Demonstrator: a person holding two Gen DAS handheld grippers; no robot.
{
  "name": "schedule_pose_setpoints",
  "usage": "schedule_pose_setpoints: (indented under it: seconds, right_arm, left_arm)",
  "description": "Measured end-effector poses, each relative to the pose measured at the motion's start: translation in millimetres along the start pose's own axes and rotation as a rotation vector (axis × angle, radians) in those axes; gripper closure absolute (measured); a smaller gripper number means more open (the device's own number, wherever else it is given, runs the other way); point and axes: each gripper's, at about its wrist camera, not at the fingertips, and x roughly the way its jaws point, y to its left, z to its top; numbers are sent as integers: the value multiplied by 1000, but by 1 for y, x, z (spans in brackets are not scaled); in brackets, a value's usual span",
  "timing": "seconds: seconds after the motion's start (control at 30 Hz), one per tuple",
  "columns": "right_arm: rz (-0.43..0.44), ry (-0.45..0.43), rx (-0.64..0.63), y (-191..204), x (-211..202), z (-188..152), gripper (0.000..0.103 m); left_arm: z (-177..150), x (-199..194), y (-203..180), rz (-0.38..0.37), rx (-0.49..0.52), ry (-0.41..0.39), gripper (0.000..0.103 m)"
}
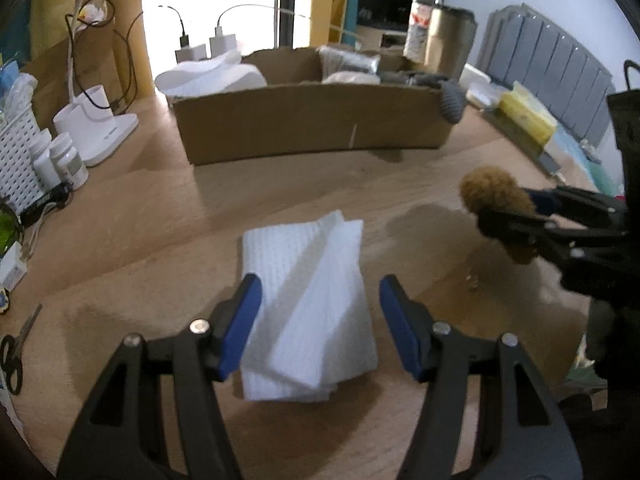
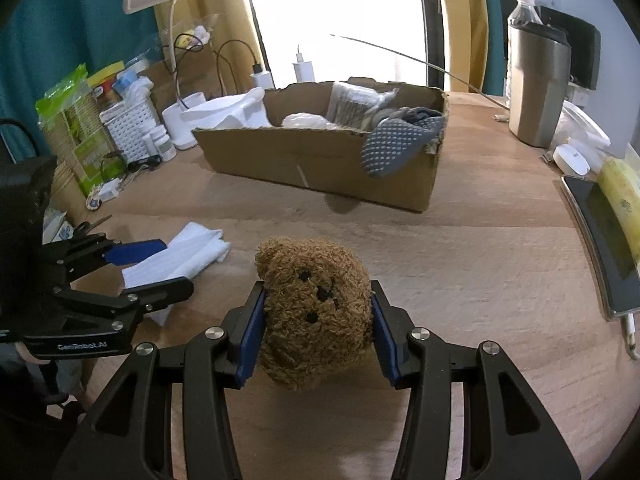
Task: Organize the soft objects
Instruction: 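Grasp the white paper towel with the left tool while the right tool holds the teddy bear, then lower the teddy bear into the box with the right tool while the left tool places the towel there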
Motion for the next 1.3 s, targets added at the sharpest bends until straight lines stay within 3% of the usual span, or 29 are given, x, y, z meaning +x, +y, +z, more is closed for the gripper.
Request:
schedule_pose_setpoints:
  seconds: [0.33,0.53,0.6,1.3]
  right_arm:
    - [19,3,24,-16,8,5,52]
    - [22,-5,22,-14,6,8,52]
    - [22,-14,17,-12,2,10,52]
    - [11,-112,-41,11,-37,35,52]
  left_arm:
    - [1,10,-8,37,55,17,43]
    - [2,5,-2,24,35,18,82]
    - [0,1,-2,0,21,14,89]
    - [29,-67,-3,-178,-44,-183,91]
